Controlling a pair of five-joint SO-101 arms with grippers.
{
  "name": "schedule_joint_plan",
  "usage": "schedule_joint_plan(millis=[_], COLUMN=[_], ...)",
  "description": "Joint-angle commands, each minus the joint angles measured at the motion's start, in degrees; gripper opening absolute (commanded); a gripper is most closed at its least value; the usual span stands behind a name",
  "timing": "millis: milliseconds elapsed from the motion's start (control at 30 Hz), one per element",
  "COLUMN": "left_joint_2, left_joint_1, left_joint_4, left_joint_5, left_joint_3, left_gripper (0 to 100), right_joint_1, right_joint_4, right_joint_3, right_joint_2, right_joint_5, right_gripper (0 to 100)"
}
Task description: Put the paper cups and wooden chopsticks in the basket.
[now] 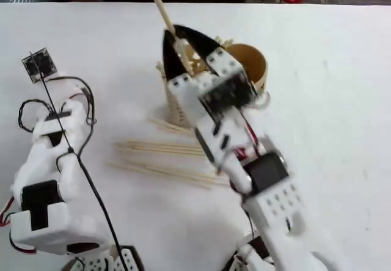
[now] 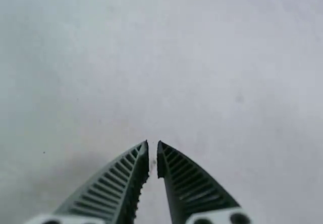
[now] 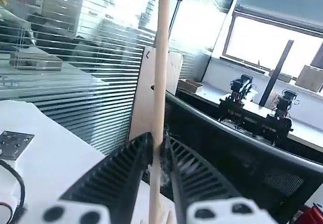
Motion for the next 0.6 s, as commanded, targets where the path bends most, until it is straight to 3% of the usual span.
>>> schedule_joint_plan(millis=[0, 300, 433, 567], left_joint_2=[-0.2, -0.2, -0.2, -0.2], left_joint_1=[-0.1, 0.0, 0.0, 0.0], left_joint_4=[-1.2, -1.2, -1.2, -1.2], left_joint_5=[0.4, 0.4, 0.4, 0.4], left_joint_3=[-2.9, -2.9, -2.9, -2.9], left_gripper=[5, 5, 5, 5], right_joint_1=[2.2, 5.4, 6.1, 6.3], right_joint_4=[-4.3, -13.7, -10.7, -8.4], right_joint_3=[-3.2, 11.1, 11.9, 12.0], right_joint_2=[4.2, 3.5, 0.9, -0.7], right_joint_5=[-0.6, -3.8, -6.2, -6.4], right_gripper=[1.8, 1.8, 2.0, 11.5])
